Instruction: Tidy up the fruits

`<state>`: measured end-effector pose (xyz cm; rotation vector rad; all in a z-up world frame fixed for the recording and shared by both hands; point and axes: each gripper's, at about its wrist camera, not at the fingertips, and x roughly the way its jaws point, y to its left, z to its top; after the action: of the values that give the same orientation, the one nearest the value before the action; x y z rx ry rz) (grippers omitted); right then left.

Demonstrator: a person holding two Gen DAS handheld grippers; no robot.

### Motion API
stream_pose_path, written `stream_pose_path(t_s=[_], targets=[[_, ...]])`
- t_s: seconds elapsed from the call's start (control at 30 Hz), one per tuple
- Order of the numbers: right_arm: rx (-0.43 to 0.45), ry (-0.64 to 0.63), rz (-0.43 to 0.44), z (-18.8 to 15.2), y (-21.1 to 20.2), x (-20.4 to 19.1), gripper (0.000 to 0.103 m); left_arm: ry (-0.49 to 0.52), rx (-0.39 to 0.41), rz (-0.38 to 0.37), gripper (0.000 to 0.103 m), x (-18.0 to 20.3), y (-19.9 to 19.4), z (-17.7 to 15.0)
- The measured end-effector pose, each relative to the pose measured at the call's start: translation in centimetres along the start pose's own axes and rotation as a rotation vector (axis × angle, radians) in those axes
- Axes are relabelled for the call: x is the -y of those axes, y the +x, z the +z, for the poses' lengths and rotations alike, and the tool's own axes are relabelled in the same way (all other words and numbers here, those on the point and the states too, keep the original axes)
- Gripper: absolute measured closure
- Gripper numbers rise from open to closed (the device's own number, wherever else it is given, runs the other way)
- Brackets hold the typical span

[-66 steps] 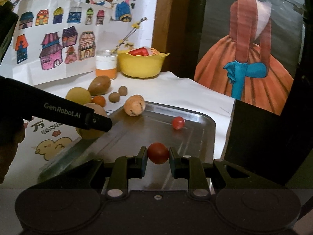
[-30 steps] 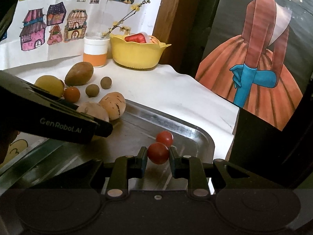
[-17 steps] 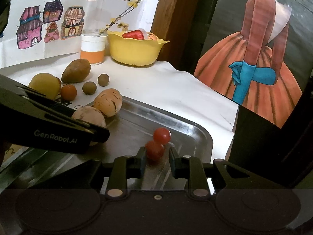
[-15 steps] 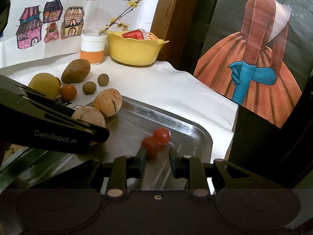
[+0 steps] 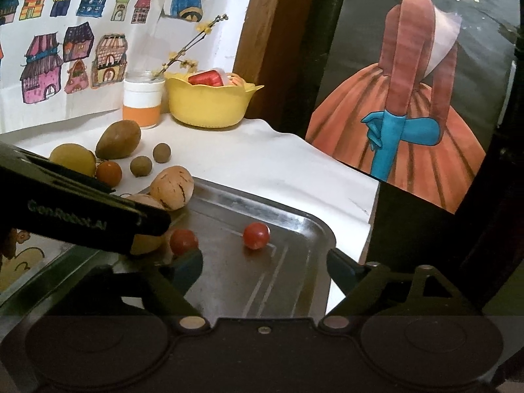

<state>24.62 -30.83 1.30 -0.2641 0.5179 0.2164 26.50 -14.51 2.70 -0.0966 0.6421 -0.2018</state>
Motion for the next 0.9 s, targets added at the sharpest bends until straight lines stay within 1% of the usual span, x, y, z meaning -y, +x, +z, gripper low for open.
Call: stream_pose_path(t_s=[0.1, 0.2, 0.27, 0.5, 0.67, 0.9], targets=[[0.012, 0.009, -0.005, -0.2, -1.0, -0.1, 0.005, -0.004, 0.012, 0.004, 0.01, -0.2, -0.7, -0.1], [0.027, 0.017, -0.011, -0.4, -2.3, -0.3, 0.001, -0.008, 0.022, 0.012, 0.006, -0.3, -1.6, -0.4], [0.034, 0.021, -0.011, -0.5, -3.2, -0.5, 0.001, -0.011, 0.027, 0.018, 0.003, -0.5, -2.2, -0.6], [0.036, 0.018, -0.005, -1.0, -5.9, -2.0, 0.001, -0.01, 0.043, 0.052, 0.001, -1.0, -4.8, -1.8], [0.042, 0.016, -0.009, -1.4, -7.9, -3.3, 0.001, -0.014, 0.051, 0.069, 0.001, -1.6, -6.9, -2.5], [0.058, 0.046, -0.01, -1.5, -10.5, -5.0, 0.001, -0.014, 0.058, 0.093, 0.001, -2.7, -9.6, -3.8]])
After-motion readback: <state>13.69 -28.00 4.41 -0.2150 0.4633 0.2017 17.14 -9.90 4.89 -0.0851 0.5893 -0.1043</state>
